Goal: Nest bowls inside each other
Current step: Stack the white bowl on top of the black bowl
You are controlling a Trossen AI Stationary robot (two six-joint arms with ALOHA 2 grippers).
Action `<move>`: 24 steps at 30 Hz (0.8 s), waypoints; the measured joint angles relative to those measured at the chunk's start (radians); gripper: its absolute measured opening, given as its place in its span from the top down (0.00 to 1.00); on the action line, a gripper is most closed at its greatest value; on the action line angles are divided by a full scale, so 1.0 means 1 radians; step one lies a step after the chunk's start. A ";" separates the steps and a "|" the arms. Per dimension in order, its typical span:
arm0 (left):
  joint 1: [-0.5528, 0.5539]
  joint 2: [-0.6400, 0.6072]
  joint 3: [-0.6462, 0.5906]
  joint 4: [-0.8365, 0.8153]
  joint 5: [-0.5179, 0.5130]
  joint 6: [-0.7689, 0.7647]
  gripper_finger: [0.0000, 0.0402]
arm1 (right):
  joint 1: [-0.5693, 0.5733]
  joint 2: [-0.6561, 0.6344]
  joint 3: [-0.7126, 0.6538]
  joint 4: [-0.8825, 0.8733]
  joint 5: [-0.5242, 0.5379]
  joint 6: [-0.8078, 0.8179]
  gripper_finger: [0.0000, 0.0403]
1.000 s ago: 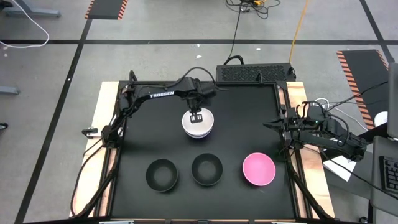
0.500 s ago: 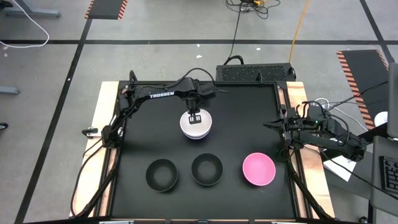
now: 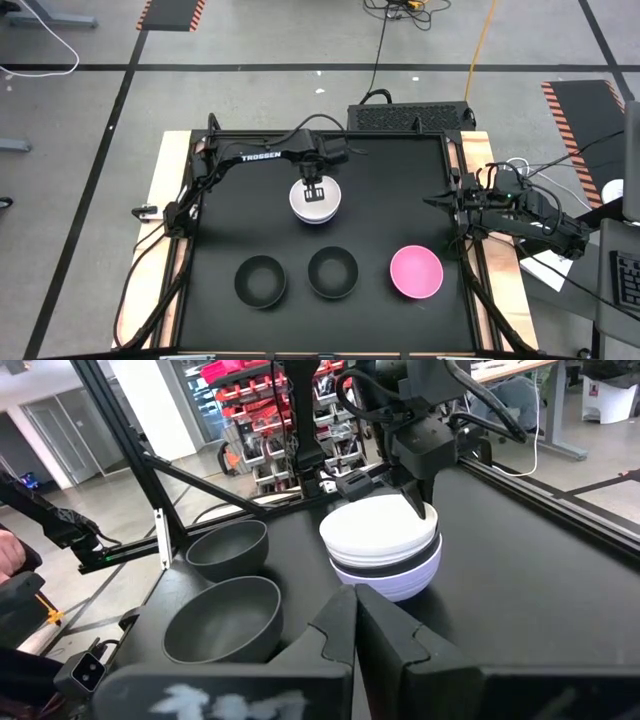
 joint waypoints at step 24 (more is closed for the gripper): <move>0.002 0.000 0.000 0.000 0.035 0.001 0.99 | 0.000 0.000 0.000 0.000 0.000 0.000 1.00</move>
